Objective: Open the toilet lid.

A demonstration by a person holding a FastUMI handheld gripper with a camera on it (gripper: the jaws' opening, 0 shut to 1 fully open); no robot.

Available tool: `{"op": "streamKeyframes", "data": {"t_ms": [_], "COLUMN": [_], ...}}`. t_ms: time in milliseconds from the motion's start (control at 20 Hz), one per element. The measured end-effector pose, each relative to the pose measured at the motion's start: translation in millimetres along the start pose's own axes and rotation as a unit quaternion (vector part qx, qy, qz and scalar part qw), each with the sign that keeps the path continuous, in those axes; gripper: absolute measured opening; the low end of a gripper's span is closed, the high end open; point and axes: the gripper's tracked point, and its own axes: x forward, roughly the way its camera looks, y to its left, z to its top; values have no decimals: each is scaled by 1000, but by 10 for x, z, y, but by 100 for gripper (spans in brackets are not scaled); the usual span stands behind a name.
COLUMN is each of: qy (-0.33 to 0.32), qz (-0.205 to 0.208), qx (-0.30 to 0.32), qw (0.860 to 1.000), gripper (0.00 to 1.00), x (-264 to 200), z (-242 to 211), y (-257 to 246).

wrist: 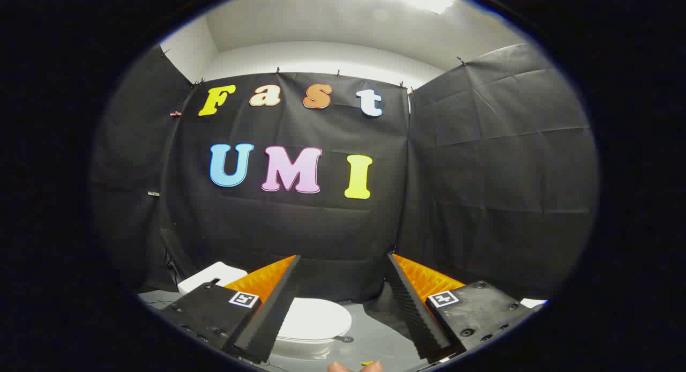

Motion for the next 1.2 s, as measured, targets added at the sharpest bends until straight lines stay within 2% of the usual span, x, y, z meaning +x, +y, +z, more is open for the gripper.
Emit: {"op": "streamKeyframes", "data": {"t_ms": [650,1200], "qy": [-3,-3], "qz": [7,11], "qx": [3,4], "qw": [1000,1000], "gripper": [98,99], "x": [-31,92], "z": [10,-173], "y": [69,125]}}
